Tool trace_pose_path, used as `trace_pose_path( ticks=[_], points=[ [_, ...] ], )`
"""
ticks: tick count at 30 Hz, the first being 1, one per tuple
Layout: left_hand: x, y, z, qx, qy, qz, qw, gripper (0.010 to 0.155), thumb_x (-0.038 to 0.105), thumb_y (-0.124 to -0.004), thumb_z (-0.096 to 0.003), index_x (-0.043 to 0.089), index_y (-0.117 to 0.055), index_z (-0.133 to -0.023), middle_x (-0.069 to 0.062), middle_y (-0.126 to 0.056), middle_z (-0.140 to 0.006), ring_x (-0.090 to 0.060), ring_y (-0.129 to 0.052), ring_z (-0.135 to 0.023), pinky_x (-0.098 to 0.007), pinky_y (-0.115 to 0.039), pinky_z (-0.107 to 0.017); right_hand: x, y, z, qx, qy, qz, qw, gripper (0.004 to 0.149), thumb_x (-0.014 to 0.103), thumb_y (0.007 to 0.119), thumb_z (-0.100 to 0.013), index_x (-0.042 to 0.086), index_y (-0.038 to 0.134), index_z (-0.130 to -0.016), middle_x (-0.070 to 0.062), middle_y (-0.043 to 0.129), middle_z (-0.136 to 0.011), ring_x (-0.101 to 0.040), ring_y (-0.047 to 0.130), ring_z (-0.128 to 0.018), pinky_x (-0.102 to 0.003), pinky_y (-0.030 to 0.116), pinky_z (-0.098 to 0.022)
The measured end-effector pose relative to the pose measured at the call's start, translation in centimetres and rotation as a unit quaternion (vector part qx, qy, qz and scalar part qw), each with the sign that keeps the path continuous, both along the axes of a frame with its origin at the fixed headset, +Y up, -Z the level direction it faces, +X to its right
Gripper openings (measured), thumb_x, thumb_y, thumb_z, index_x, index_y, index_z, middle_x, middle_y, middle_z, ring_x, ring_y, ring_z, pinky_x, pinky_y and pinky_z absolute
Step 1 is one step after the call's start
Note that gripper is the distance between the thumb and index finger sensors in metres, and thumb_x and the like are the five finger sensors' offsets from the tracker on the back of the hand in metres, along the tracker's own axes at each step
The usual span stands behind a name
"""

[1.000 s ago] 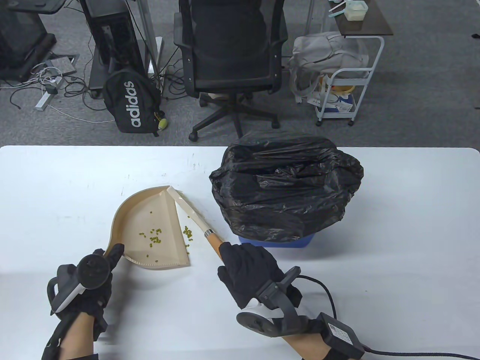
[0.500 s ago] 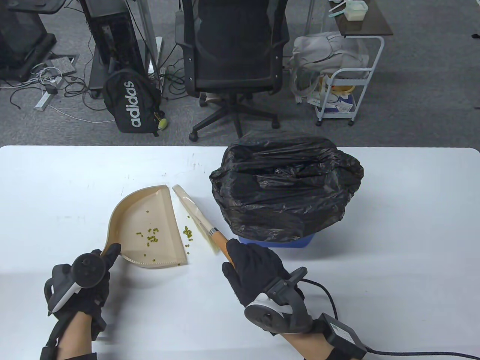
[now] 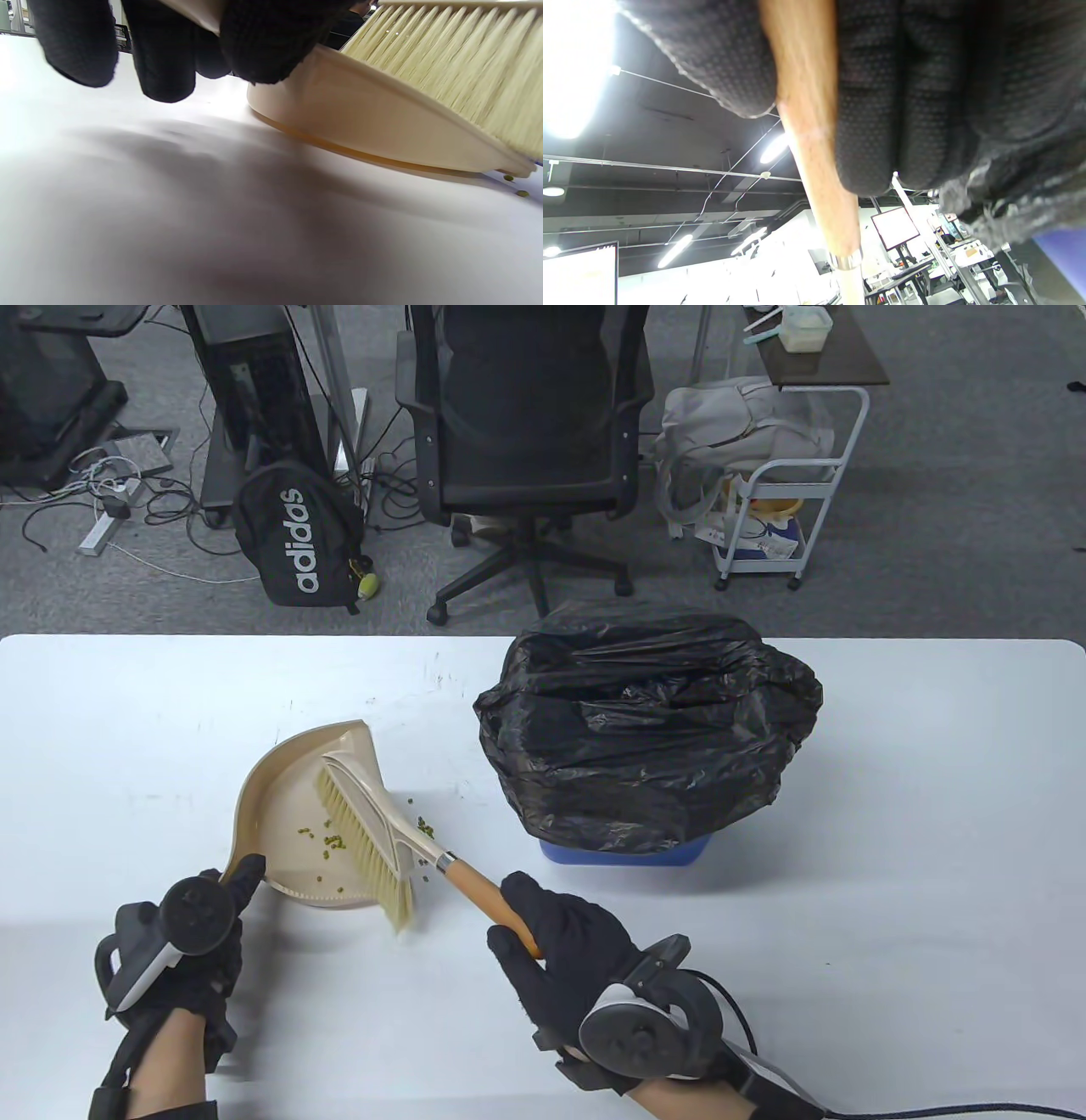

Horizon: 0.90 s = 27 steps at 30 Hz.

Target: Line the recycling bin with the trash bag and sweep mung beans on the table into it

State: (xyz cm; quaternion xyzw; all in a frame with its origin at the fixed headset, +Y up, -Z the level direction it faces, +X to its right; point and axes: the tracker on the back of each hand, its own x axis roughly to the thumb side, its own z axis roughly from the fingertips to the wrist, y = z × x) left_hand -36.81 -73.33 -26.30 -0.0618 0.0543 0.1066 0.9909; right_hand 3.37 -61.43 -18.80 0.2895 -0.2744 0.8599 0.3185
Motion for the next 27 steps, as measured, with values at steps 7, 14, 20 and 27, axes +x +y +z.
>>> trace_pose_path(
  ticks=[7,14,20,27],
  points=[
    [0.0,-0.1,0.0,-0.002,0.001,-0.001,1.000,0.069,0.008,-0.084,-0.0506,0.032,-0.059,-0.110,-0.028,-0.068,-0.113,-0.058,-0.085,-0.092,-0.077,-0.075,-0.060,-1.6,-2.4,0.5,0.036,-0.010,0.050,0.998,0.057,0.034,0.082,-0.050,-0.011,0.086,-0.085,-0.027,0.105,-0.059,-0.046,0.108,-0.050,-0.057,0.091,-0.035],
    [0.0,-0.1,-0.1,0.002,0.001,-0.003,1.000,0.069,0.008,-0.084,-0.0503,0.033,-0.060,-0.110,-0.028,-0.069,-0.113,-0.058,-0.085,-0.093,-0.077,-0.075,-0.060,-1.6,-2.4,0.6,0.061,-0.021,0.066,0.996,0.057,0.034,0.082,-0.050,-0.011,0.086,-0.085,-0.027,0.105,-0.059,-0.046,0.108,-0.049,-0.057,0.091,-0.035],
    [-0.1,-0.2,-0.1,0.002,0.003,-0.004,1.000,0.069,0.008,-0.084,-0.0503,0.033,-0.060,-0.110,-0.028,-0.069,-0.113,-0.058,-0.085,-0.093,-0.077,-0.075,-0.060,-1.0,-2.0,0.1,0.070,-0.030,0.071,0.995,0.057,0.033,0.083,-0.050,-0.011,0.086,-0.085,-0.027,0.105,-0.060,-0.046,0.108,-0.050,-0.057,0.090,-0.035],
    [-0.2,-0.2,0.0,0.000,0.005,-0.003,1.000,0.069,0.008,-0.084,-0.0501,0.033,-0.060,-0.110,-0.028,-0.069,-0.113,-0.058,-0.085,-0.093,-0.077,-0.075,-0.059,-0.6,-1.6,-1.3,0.083,-0.034,0.068,0.994,0.056,0.034,0.083,-0.050,-0.009,0.086,-0.086,-0.027,0.105,-0.061,-0.046,0.108,-0.051,-0.057,0.090,-0.037]
  ],
)
